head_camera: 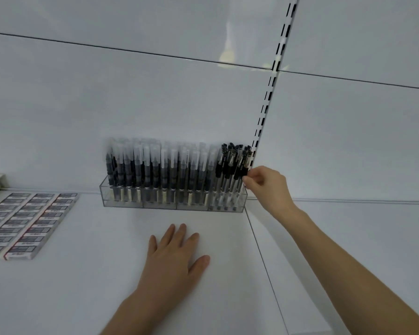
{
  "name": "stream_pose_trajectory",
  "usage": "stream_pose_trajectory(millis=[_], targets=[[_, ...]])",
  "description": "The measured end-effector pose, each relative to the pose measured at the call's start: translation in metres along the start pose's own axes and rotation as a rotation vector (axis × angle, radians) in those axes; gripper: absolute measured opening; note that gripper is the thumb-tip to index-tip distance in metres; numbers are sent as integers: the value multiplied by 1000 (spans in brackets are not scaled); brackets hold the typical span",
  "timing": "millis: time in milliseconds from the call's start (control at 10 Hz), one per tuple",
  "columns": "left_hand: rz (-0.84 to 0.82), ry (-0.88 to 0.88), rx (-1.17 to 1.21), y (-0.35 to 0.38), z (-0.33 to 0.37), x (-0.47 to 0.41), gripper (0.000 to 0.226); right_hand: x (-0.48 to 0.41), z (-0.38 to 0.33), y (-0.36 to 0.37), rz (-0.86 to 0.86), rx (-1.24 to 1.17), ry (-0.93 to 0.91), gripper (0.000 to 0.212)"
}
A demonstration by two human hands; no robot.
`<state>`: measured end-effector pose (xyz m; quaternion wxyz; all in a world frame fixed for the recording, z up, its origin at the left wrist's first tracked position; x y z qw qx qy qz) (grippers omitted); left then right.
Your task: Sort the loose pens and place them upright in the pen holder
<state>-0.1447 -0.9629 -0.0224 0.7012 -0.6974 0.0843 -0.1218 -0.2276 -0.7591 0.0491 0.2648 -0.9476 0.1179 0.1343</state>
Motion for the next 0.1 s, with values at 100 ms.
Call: stream_pose_trajectory(millis=[100], targets=[[-39, 1, 22, -6, 2, 1, 96, 13, 10, -7, -84, 58, 25, 25]])
Point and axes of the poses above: each hand's wrist, its own x-axis away from the middle knuckle, its own y-axis out of the palm, z = x × y, the point moved 1 cm from there along -x, towards the middle knuckle, and after that the axes turned 13 degrees about -x, right-handed, at the moved point
